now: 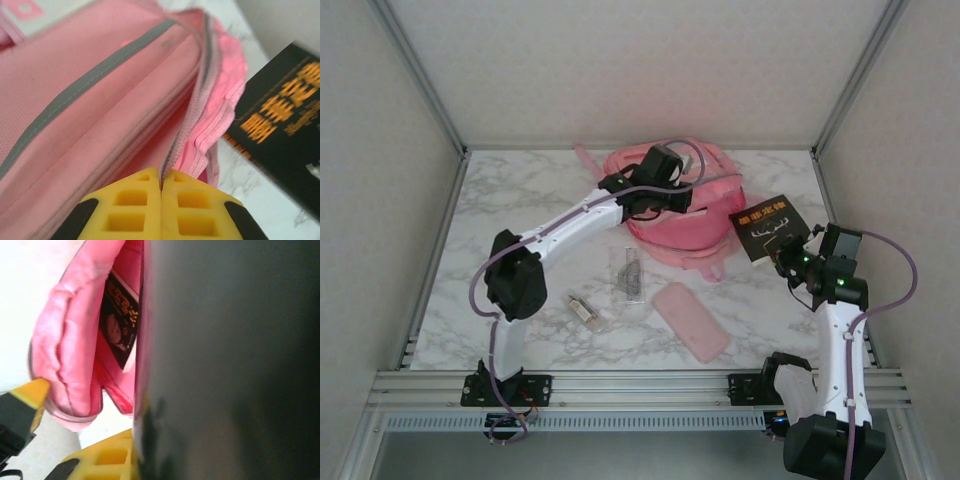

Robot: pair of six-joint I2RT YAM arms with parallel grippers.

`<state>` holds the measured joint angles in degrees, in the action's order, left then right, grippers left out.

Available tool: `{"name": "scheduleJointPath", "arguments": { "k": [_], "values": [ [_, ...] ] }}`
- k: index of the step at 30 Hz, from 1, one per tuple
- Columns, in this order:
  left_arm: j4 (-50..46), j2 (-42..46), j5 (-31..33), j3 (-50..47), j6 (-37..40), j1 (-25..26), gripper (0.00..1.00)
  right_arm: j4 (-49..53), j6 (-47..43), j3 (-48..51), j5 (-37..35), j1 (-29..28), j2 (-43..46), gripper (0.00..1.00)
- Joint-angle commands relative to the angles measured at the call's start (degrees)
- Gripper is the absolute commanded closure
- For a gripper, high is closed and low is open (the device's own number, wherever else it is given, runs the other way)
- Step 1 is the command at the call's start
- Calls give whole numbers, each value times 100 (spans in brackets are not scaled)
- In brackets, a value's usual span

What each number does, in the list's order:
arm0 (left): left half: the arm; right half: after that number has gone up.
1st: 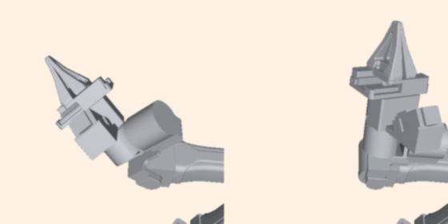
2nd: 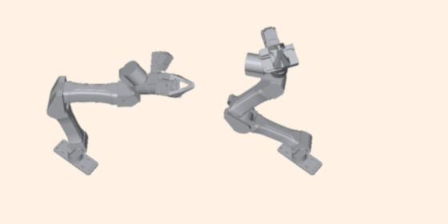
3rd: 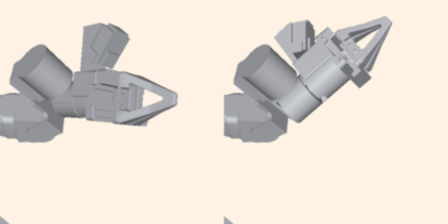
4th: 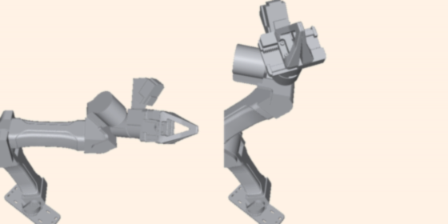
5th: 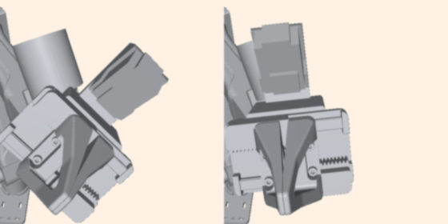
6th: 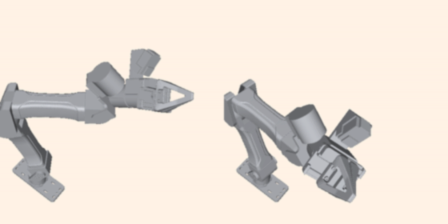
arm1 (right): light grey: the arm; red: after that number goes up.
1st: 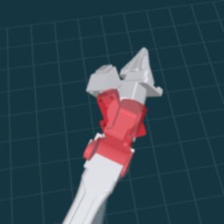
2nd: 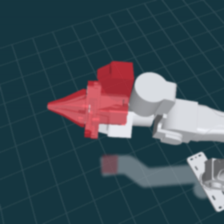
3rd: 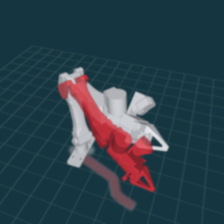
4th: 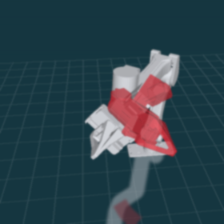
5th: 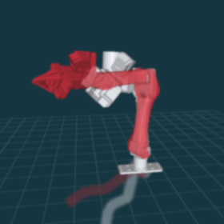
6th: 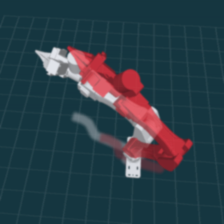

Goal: Pack the student bag

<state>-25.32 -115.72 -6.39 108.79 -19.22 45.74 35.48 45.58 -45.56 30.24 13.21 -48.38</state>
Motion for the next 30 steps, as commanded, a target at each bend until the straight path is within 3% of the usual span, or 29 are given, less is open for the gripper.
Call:
{"name": "scheduleJointPath", "arguments": {
  "k": [1, 8, 18, 23, 30],
  "values": [
    [643, 293, 263, -14, -177, -74, 100, -1690, 821, 420, 620, -349, 33, 100],
    [709, 366, 239, -34, -163, -74, 100, -3605, 1793, 551, -130, -1683, -865, 100],
    [701, 484, 290, 98, -273, -74, 100, -6267, 2490, 40, -1377, -3023, -3215, 100],
    [642, 589, 330, 35, -301, -74, 100, -6995, 2538, -687, -1702, -3413, -4555, 100],
    [728, 843, 385, -337, -303, -80, 100, -7268, 2961, -1628, -2053, -3664, -6133, 100]
  ]
}}
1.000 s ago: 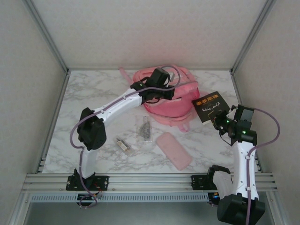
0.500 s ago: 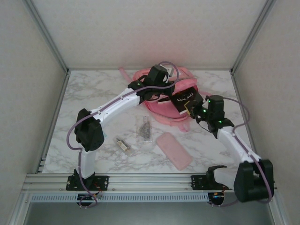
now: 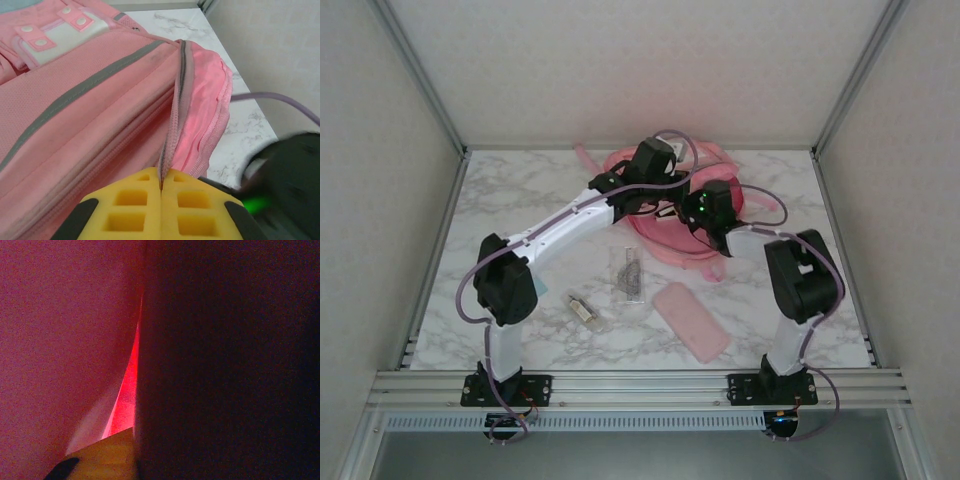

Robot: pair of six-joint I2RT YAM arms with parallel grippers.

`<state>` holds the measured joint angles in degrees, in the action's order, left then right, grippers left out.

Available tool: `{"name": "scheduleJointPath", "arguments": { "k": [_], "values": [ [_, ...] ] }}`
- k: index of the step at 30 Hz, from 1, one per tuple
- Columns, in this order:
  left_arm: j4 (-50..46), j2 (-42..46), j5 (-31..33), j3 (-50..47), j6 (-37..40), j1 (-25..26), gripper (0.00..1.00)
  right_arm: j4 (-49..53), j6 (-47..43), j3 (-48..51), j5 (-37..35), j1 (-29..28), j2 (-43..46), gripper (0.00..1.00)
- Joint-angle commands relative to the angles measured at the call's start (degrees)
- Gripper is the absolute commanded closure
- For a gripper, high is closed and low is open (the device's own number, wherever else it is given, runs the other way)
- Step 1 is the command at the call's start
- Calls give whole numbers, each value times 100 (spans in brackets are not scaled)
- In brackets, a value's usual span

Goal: Pack the student bag

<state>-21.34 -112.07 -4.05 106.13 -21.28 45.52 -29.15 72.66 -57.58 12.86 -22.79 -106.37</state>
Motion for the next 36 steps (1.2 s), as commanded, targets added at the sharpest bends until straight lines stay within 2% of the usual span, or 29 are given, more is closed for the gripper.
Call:
{"name": "scheduleJointPath", "arguments": {
  "k": [1, 3, 6, 8, 11, 15, 24, 29, 30, 32, 33, 34, 36],
  "values": [
    [345, 497, 168, -115, -97, -60, 100, -792, 384, -475, -339, -77, -442, 96],
    [365, 535, 194, -197, -94, -78, 100, -600, 626, -502, -403, -95, -556, 84],
    [409, 559, 204, -279, -100, -110, 100, 90, 840, -500, -393, -96, -462, 48],
    [433, 550, 184, -317, -116, -129, 100, 734, 851, -483, -397, -99, -262, 29],
    [436, 520, 153, -336, -145, -164, 100, 1724, 683, -432, -299, -58, 121, 13],
    [436, 476, 154, -360, -139, -202, 100, 2820, 106, -261, 104, 145, 678, 1],
    [491, 149, 78, -381, -236, -210, 100, 4745, -1555, 355, 582, 780, 2307, 1],
    [442, -22, -104, -383, -330, -209, 100, 5737, -2424, 408, 364, 868, 3063, 2],
    [422, -25, -140, -400, -370, -212, 93, 5887, -2552, 385, 285, 872, 3175, 2],
    [396, 55, -162, -532, -540, -226, 53, 6200, -2772, 315, 73, 872, 3394, 2],
    [443, 142, -161, -669, -602, -248, 40, 6321, -2839, 294, -26, 872, 3490, 2],
    [540, 268, -164, -844, -722, -283, 31, 6380, -2882, 296, -76, 870, 3575, 2],
    [799, 568, -170, -1264, -939, -409, 21, 6426, -2921, 330, -111, 861, 3720, 3]
  ]
}}
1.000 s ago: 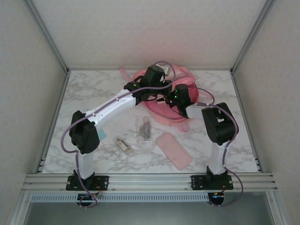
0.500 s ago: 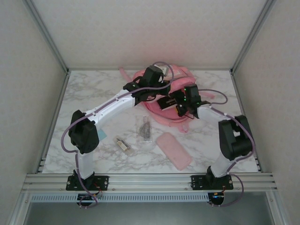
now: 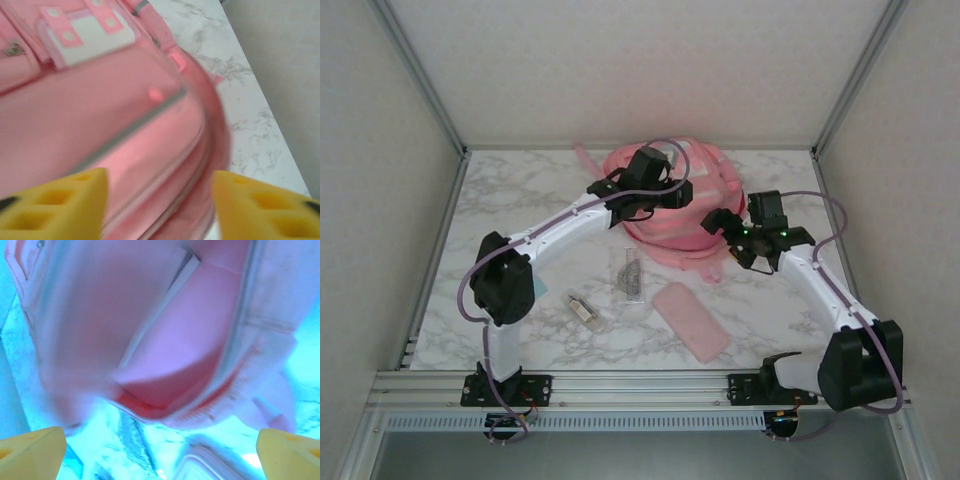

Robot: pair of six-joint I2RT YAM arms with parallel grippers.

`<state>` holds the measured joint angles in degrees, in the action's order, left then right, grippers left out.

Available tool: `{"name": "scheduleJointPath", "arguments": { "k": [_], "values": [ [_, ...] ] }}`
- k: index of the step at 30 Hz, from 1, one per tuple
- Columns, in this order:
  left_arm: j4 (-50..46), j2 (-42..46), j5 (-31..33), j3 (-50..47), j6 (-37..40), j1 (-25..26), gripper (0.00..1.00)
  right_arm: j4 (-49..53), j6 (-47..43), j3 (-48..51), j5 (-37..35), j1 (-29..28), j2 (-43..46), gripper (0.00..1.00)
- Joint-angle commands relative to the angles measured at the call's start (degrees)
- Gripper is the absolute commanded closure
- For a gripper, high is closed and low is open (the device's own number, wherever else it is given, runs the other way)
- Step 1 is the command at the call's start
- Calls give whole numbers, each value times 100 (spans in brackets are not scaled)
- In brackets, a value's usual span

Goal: Pack the student bag

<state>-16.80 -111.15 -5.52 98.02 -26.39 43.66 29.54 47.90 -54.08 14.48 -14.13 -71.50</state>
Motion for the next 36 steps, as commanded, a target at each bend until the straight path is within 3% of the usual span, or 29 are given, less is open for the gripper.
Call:
{"name": "scheduleJointPath", "arguments": {
  "k": [1, 6, 14, 20, 23, 26, 30, 32, 33, 34, 36],
  "values": [
    [492, 652, -35, -708, -551, -333, 13, 569, -434, 15, -288, -11, 283, 3],
    [1013, 1019, -119, -1667, -952, -1065, 8, 226, -272, 352, -148, -34, 249, 3],
    [2780, 394, -636, -2700, -1795, -2282, 13, -1131, 72, 1091, 141, -45, -55, 3],
    [3468, -472, -731, -2567, -2000, -2477, 17, -2339, 390, 1580, 136, -45, -187, 5],
    [3939, -977, -1032, -2399, -2334, -2461, 23, -2844, 494, 1681, 148, -43, -351, 12],
    [4198, -1417, -1127, -2231, -2580, -2425, 32, -3164, 536, 1663, 134, -40, -568, 27],
    [4616, -1665, -1159, -2243, -2883, -2363, 61, -3145, 371, 1287, 75, -7, -930, 50],
    [4696, -1657, -1224, -2267, -2928, -2329, 77, -2973, 224, 1046, -36, 43, -1066, 55],
    [4699, -1621, -1255, -2299, -2933, -2311, 95, -2871, 154, 928, -103, 94, -1136, 57],
    [4711, -1553, -1284, -2361, -2949, -2288, 100, -2755, 121, 815, -170, 165, -1197, 58],
    [4779, -1376, -1342, -2577, -2981, -2257, 100, -2652, 17, 618, -179, 329, -1314, 59]
  ]
}}
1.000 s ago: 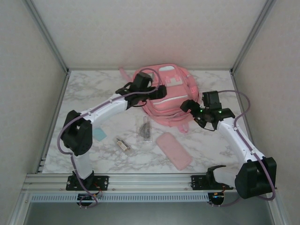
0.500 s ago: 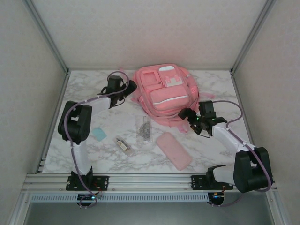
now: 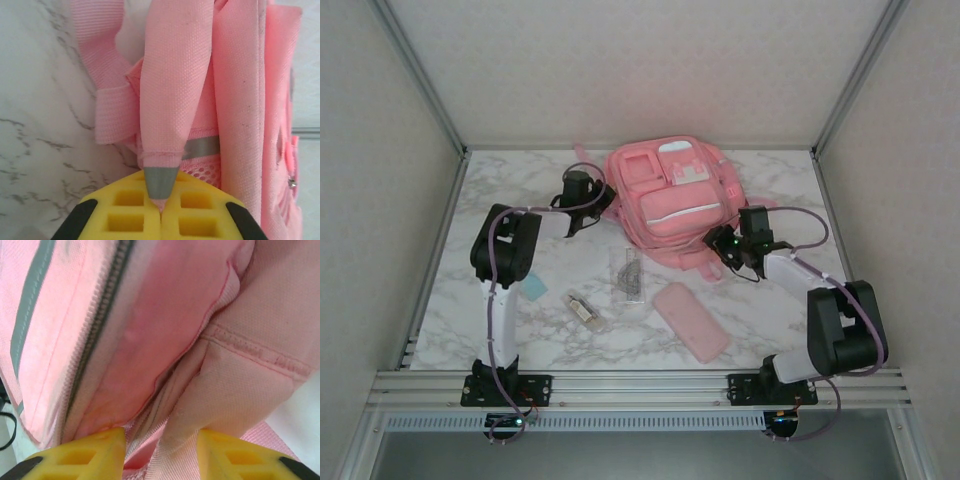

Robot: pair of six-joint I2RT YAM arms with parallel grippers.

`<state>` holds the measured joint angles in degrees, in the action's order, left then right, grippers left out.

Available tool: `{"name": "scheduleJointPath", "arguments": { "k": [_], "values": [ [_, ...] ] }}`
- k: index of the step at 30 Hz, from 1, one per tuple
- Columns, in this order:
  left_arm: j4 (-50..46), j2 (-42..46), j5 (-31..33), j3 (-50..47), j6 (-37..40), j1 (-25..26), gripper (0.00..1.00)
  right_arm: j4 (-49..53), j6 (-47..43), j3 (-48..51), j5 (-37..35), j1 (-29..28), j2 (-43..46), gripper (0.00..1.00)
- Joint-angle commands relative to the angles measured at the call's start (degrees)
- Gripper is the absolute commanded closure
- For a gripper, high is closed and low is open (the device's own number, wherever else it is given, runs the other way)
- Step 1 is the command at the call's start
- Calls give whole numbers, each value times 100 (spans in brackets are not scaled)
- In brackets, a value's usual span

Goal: Pack the student bag

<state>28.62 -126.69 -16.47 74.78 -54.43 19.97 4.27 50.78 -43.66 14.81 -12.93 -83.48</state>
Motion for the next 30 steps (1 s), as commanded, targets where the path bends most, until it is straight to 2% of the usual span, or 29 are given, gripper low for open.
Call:
{"name": "scheduleJointPath", "arguments": {
  "k": [1, 5, 7, 8, 12, 15, 17, 19, 22, 25, 30],
  "values": [
    [271, 301, -263, -414, -219, 138, 100, -81, -339, -547, -215, 296, -177, 59],
    [312, 953, -247, -1086, -489, 265, 100, 439, -780, -1188, -318, 522, -467, 58],
    [270, 1272, -185, -1295, -661, 363, 100, 966, -985, -1580, -364, 557, -575, 54],
    [197, 1400, -166, -1330, -734, 397, 100, 1211, -1065, -1751, -394, 563, -581, 51],
    [-357, 1842, -102, -1061, -824, 537, 100, 2316, -1401, -2163, -489, 561, -274, 22],
    [-722, 2051, 15, -774, -744, 672, 100, 2841, -1598, -2187, -558, 542, 242, 15],
    [-760, 2141, 95, -671, -757, 757, 100, 2973, -1626, -2112, -467, 452, 682, 16],
    [-777, 2208, 202, -608, -787, 832, 100, 2961, -1574, -1998, -394, 158, 1135, 20],
    [-784, 2254, 291, -562, -847, 912, 100, 2647, -1306, -1882, -295, -474, 1493, 33],
    [-780, 2227, 302, -557, -959, 951, 100, 2137, -1037, -1779, -465, -1192, 1505, 45],
    [-740, 2261, 405, -713, -1060, 1002, 100, 1181, -732, -1753, -1127, -2400, 875, 55]
  ]
}}
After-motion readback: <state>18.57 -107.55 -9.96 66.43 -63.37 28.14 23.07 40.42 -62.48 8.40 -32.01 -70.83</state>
